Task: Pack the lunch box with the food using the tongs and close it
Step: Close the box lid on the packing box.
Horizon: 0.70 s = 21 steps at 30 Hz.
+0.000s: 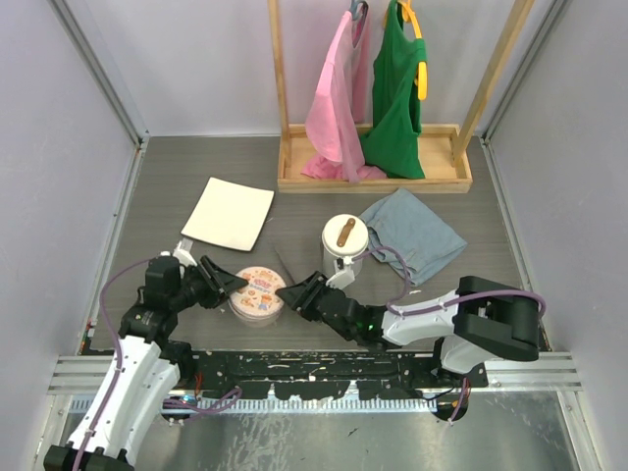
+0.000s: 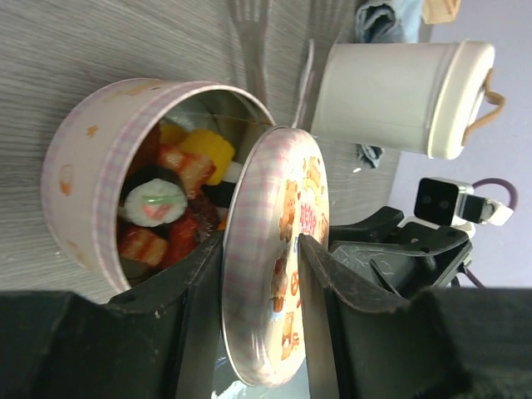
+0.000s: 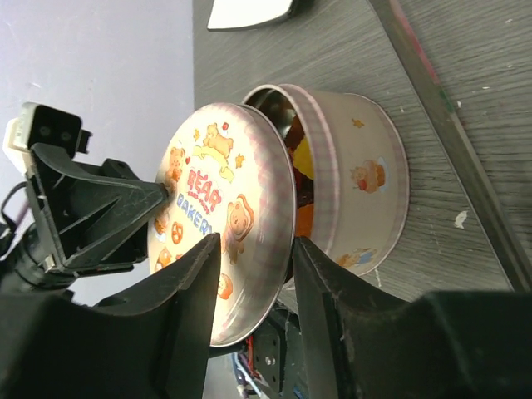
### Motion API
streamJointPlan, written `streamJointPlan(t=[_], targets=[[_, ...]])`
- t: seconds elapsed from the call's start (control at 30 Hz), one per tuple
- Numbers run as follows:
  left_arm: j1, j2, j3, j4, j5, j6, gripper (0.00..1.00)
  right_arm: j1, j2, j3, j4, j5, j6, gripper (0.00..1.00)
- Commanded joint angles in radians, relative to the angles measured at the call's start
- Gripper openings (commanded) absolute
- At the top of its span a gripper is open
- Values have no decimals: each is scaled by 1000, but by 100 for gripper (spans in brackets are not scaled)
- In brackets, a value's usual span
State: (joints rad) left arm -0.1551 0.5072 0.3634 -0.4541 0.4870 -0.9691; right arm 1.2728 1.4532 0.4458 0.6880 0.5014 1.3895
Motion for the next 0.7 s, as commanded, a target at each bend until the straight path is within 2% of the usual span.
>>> streamJointPlan(t=[0.0,0.3,0.67], targets=[[-1,18,54,-66,-57,115,41,-12,45,58,-30,-8,-15,47],[-1,66,93,-119,-106,194,47,-18,94,106,-85,-24,-36,51],[-1,95,130,-130,-185,198,56,-18,101,158,-139,-28,-40,54]])
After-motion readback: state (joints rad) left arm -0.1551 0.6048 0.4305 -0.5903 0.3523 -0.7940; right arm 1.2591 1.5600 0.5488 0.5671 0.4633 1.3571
